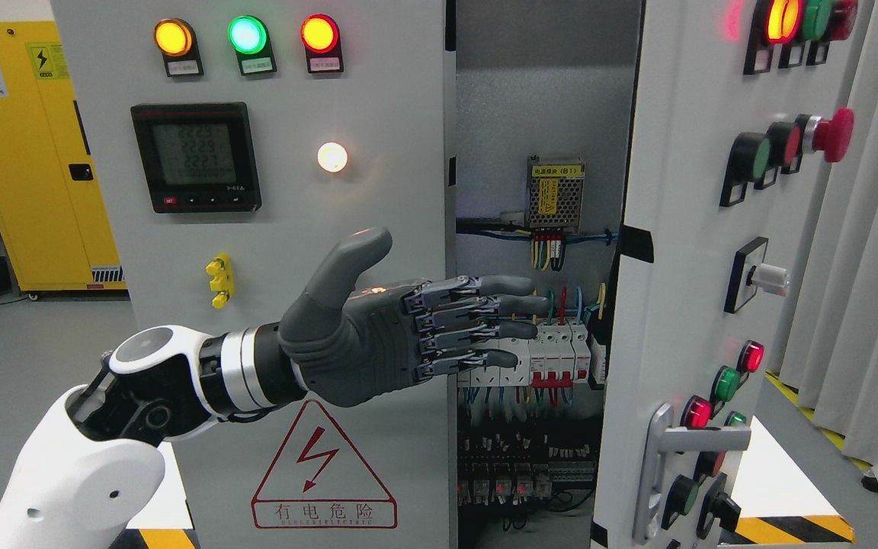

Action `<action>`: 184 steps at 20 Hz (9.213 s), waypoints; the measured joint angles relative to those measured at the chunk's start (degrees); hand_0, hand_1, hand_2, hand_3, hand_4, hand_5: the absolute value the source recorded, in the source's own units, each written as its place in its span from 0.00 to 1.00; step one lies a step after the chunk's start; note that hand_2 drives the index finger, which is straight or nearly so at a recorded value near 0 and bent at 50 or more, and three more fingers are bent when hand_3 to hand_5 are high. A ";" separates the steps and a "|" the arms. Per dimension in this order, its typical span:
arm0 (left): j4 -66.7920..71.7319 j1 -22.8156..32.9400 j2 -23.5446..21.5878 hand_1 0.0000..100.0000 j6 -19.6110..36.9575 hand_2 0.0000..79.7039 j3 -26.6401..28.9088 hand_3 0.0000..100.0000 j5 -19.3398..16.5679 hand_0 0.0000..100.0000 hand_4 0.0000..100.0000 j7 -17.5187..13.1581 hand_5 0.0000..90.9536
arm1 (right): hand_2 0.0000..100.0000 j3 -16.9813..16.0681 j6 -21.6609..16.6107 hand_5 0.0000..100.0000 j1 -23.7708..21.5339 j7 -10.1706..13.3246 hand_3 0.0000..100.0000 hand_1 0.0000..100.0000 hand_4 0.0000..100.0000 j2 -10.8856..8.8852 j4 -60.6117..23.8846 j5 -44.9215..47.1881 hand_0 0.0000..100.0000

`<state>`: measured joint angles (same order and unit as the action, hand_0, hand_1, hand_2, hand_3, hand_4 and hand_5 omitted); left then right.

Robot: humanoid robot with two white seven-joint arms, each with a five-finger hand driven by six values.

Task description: Open door with both hands

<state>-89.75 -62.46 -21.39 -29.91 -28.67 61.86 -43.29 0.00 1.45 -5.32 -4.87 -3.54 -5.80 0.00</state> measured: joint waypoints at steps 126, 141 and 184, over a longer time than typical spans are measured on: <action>-2.04 22.08 24.79 0.00 5.30 0.00 -7.76 0.00 -18.70 0.00 0.00 23.61 0.00 | 0.00 0.00 0.01 0.00 0.06 0.00 0.00 0.12 0.00 -0.19 0.00 0.00 0.20; -2.58 64.24 22.27 0.00 25.10 0.00 2.42 0.00 -40.73 0.00 0.00 23.51 0.00 | 0.00 0.00 0.03 0.00 0.05 0.00 0.00 0.12 0.00 -0.14 0.00 0.00 0.20; 86.06 62.51 19.34 0.00 34.67 0.00 25.21 0.00 -51.76 0.00 0.00 33.25 0.00 | 0.00 0.00 -0.77 0.00 -0.04 -0.27 0.00 0.12 0.00 0.20 -1.02 0.00 0.20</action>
<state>-3.69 0.05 -2.05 4.76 -3.46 10.10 -10.04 0.00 0.68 -5.36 -5.14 -3.34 -6.82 0.00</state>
